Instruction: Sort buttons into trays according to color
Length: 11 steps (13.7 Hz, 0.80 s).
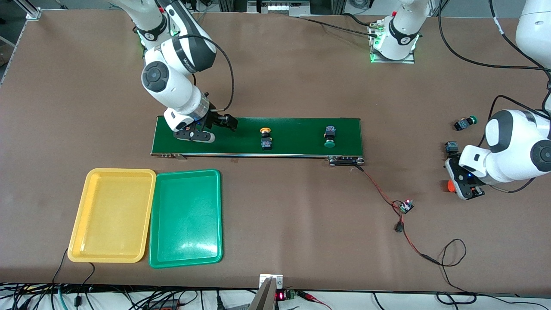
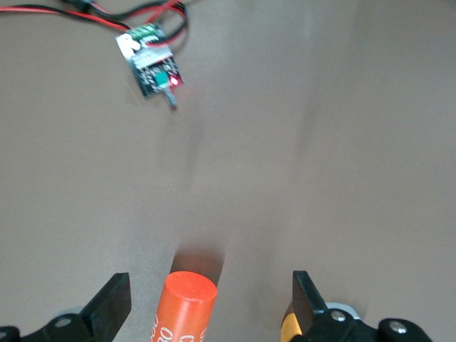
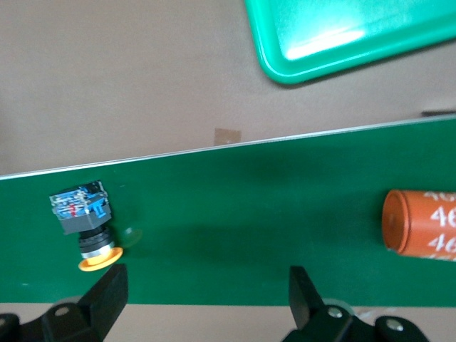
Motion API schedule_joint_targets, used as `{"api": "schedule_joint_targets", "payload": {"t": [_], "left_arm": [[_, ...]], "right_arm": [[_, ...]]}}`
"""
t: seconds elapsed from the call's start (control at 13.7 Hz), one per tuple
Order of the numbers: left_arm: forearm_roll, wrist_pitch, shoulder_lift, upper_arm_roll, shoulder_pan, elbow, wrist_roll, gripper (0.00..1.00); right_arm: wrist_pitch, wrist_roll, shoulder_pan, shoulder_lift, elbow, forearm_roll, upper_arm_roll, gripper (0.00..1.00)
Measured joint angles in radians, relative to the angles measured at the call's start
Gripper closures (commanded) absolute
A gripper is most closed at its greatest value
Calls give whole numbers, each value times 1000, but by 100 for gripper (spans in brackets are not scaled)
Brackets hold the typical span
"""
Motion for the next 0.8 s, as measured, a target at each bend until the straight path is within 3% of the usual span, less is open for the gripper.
{"api": "schedule_joint_targets", "payload": {"t": [0.22,0.8], "left_arm": [[0,41,45,3,65,14,121,0],[1,172,112,-1,108,27,311,0]], "right_arm": [[0,-37,14,22,10,-139,16,0],[-10,-76,17,47,42,-158,18,0]]}}
